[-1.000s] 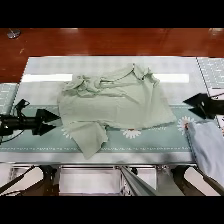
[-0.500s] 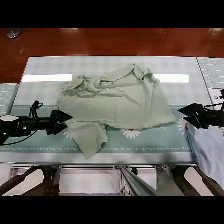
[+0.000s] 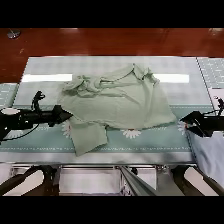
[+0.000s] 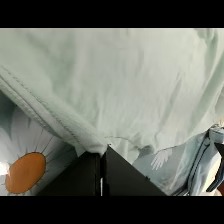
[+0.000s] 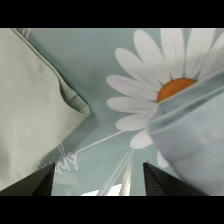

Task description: Fold the shirts.

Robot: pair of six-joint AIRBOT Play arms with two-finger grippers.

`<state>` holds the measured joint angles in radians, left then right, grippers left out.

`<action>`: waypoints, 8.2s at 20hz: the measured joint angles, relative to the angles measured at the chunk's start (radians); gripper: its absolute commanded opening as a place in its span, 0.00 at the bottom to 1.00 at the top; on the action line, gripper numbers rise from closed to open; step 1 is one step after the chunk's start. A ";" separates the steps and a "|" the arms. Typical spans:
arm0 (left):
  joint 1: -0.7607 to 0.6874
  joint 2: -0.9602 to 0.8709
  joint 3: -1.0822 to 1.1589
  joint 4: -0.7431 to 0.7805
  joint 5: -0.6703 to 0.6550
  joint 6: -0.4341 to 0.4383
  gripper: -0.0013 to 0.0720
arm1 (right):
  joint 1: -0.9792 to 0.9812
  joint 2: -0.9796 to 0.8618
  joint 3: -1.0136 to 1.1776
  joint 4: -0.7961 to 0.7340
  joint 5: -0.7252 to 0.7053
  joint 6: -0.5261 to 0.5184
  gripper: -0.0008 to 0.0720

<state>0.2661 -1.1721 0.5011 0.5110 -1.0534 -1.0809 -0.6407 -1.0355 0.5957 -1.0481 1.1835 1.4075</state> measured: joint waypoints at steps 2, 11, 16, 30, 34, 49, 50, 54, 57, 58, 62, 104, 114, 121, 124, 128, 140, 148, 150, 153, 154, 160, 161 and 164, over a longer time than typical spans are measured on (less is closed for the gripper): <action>-0.002 0.000 0.005 -0.003 -0.003 0.006 0.05 | 0.000 -0.047 -0.008 0.050 -0.009 -0.010 0.86; -0.003 0.000 0.010 -0.006 -0.003 0.014 0.05 | 0.146 -0.267 0.066 0.230 -0.102 -0.052 0.85; 0.000 0.001 0.021 -0.007 -0.005 0.015 0.05 | 0.281 -0.355 0.204 0.225 -0.122 -0.041 0.05; 0.013 0.121 1.154 0.017 -0.020 -0.098 0.05 | 0.348 -0.227 1.483 0.205 0.182 0.057 0.05; 0.013 0.207 1.407 0.310 -0.034 -0.222 0.05 | 0.348 0.005 1.463 0.143 0.186 0.049 0.05; -0.072 0.539 1.109 0.903 -0.195 -0.331 0.05 | 0.348 0.340 1.207 -0.090 0.334 0.085 0.05; -0.074 0.527 1.051 0.897 -0.164 -0.340 0.05 | 0.348 0.330 1.136 -0.079 0.327 0.079 0.05; -0.083 0.397 0.854 0.820 -0.034 -0.362 0.05 | 0.349 0.217 0.880 0.011 0.224 0.016 0.05; -0.103 0.230 0.794 0.764 0.055 -0.368 0.05 | 0.365 0.053 0.791 0.084 0.111 -0.040 0.05; -0.113 0.171 0.785 0.750 0.086 -0.369 0.05 | 0.378 -0.010 0.776 0.100 0.066 -0.053 0.05; -0.146 -0.049 0.768 0.660 0.253 -0.383 0.05 | 0.455 -0.307 0.804 0.140 -0.149 -0.071 0.05; 0.351 0.034 0.000 0.401 -0.246 -0.175 0.97 | 0.224 -0.118 0.157 0.207 0.031 -0.187 0.87; 0.155 0.084 -0.158 0.198 0.008 -0.090 0.05 | 0.218 -0.058 0.033 0.246 -0.005 -0.216 0.87; 0.103 0.087 -0.142 0.148 -0.009 -0.047 0.05 | 0.218 -0.061 0.001 0.000 0.032 -0.061 0.87; 0.099 0.087 -0.140 0.145 -0.014 -0.040 0.05 | 0.218 -0.084 -0.018 0.009 0.034 -0.044 0.87; 0.093 0.087 -0.139 0.143 -0.016 -0.036 0.05 | 0.254 -0.146 -0.022 0.119 -0.018 -0.068 0.87; 0.078 0.084 -0.003 0.142 -0.053 -0.033 0.05 | 0.385 -0.296 0.233 0.207 -0.077 -0.121 0.05; 0.039 -0.131 0.396 0.136 -0.011 -0.118 0.05 | 0.410 -0.437 0.591 0.192 -0.048 -0.087 0.05; 0.016 -0.223 0.518 0.135 -0.006 -0.134 0.05 | 0.417 -0.497 0.684 0.185 -0.035 -0.071 0.05; -0.004 -0.373 0.697 0.135 0.002 -0.181 0.05 | 0.431 -0.598 0.803 0.182 -0.029 -0.050 0.05; -0.008 -0.420 0.752 0.135 0.003 -0.196 0.05 | 0.436 -0.634 0.840 0.183 -0.028 -0.042 0.05; -0.032 -0.613 0.945 0.135 -0.005 -0.237 0.96 | 0.460 -0.815 1.003 0.206 -0.051 0.026 0.89; -0.033 -0.631 0.956 0.136 -0.020 -0.237 0.98 | 0.461 -0.830 1.018 0.216 -0.056 0.029 0.87; 0.000 -0.655 1.008 0.165 -0.107 -0.252 0.97 | 0.439 -0.851 1.068 0.241 -0.044 0.014 0.87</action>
<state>0.2661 -1.8275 1.5089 0.6762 -1.1603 -1.3327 -0.2020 -1.8866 1.6634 -0.8066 1.1397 1.4216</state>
